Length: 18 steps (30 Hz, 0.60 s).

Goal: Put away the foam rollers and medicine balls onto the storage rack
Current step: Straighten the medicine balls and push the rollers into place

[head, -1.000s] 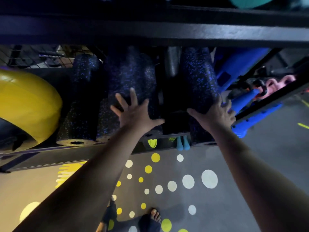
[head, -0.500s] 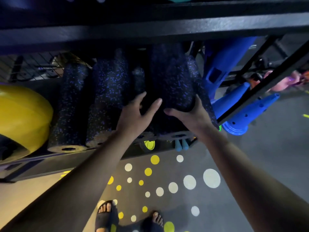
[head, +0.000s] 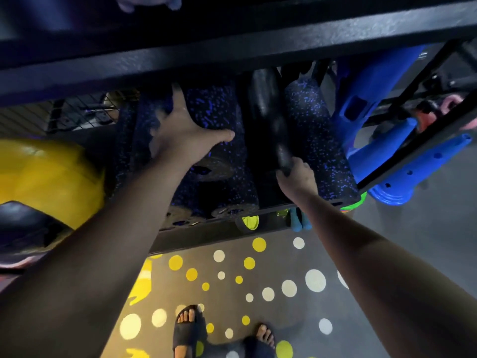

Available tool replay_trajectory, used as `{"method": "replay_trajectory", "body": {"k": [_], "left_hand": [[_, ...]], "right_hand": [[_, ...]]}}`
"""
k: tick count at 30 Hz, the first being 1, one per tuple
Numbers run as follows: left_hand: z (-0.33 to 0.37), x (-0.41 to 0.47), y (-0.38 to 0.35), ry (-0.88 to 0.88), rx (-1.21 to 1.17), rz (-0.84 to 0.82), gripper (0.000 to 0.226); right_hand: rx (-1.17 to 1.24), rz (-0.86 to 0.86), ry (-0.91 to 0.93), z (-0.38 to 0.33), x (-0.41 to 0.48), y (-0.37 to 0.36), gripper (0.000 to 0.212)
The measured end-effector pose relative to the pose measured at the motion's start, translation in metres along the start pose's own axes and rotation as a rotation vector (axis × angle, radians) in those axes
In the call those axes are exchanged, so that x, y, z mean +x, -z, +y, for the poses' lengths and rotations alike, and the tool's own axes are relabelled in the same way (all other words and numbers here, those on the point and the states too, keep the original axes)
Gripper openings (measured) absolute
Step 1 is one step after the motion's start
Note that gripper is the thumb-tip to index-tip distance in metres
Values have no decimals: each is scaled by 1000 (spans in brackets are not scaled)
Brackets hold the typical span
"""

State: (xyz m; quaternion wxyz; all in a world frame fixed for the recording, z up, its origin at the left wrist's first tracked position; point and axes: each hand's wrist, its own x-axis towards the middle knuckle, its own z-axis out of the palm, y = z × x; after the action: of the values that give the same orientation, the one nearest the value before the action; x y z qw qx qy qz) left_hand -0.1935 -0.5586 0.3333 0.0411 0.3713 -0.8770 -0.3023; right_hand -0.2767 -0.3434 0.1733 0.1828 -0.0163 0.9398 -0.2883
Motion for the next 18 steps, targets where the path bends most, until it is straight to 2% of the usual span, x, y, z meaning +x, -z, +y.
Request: {"method": "replay_trajectory", "body": {"k": [3, 5, 7, 10, 12, 15, 18], "left_hand": [[6, 13, 8, 72, 279, -57, 139], [9, 24, 9, 67, 290, -113, 140], [10, 31, 4, 76, 258, -146, 140], [10, 36, -9, 88, 192, -142, 138], [10, 40, -16, 88, 124, -152, 136], [10, 44, -22, 96, 5, -150, 137], [11, 37, -27, 84, 40, -136, 134]], "right_hand": [[-110, -60, -28, -17, 18, -11, 95], [-182, -70, -47, -24, 34, -25, 118], [-211, -77, -106, -24, 49, -40, 131], [-231, 13, -180, -17, 59, -58, 128], [-226, 104, -156, -13, 61, -62, 120], [-181, 143, -145, -11, 58, -59, 119], [-153, 177, -151, -1, 35, -50, 120]]}}
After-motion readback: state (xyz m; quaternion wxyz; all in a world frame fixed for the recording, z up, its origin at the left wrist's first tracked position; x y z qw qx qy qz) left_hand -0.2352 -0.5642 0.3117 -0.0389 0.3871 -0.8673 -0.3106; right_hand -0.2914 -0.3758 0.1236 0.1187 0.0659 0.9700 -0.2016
